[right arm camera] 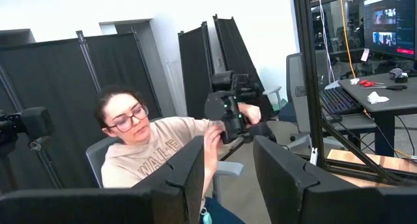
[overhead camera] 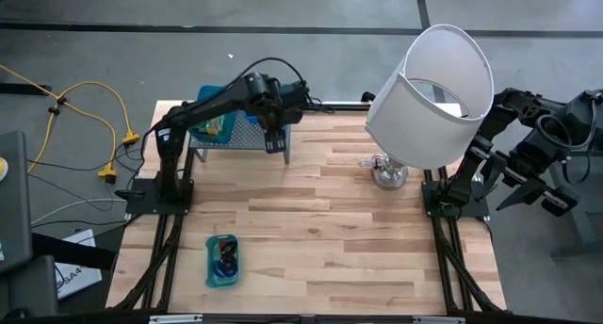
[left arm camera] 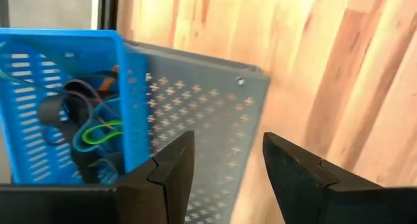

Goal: Pick & Place Office Desk Supplies
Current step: Put the green bin on the shelf

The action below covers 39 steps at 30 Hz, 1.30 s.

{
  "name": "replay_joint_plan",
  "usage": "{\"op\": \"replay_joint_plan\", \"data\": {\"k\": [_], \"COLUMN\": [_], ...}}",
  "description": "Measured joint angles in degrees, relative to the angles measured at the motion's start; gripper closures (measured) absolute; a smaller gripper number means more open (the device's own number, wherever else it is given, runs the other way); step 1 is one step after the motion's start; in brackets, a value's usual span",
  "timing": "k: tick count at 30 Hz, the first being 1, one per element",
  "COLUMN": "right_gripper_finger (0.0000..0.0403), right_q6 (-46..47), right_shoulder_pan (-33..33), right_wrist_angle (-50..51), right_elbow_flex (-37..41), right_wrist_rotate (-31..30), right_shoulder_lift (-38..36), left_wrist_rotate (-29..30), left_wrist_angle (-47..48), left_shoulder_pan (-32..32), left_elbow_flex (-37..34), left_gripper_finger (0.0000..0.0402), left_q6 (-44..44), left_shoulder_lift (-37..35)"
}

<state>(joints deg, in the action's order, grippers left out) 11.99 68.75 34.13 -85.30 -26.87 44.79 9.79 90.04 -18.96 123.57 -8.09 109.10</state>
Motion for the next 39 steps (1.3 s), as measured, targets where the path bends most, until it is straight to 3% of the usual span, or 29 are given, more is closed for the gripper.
{"op": "replay_joint_plan", "data": {"k": [21, 32, 39], "right_gripper_finger": [0.0283, 0.0283, 0.0283], "right_q6": [0.0, 0.0, 0.0], "right_shoulder_pan": [0.0, 0.0, 0.0], "right_wrist_angle": [0.0, 0.0, 0.0], "right_elbow_flex": [0.0, 0.0, 0.0], "right_wrist_rotate": [0.0, 0.0, 0.0], "right_shoulder_lift": [0.0, 0.0, 0.0], "left_wrist_rotate": [0.6, 4.4, 7.0], "left_wrist_angle": [-0.1, 0.0, -0.1], "left_shoulder_pan": [10.2, 25.4, 33.3], "left_elbow_flex": [-0.1, -4.0, -6.0], "left_gripper_finger": [0.0228, 0.0228, 0.0228], "left_q6": [8.4, 26.5, 44.6], "left_shoulder_lift": [0.0, 0.0, 0.0]}}
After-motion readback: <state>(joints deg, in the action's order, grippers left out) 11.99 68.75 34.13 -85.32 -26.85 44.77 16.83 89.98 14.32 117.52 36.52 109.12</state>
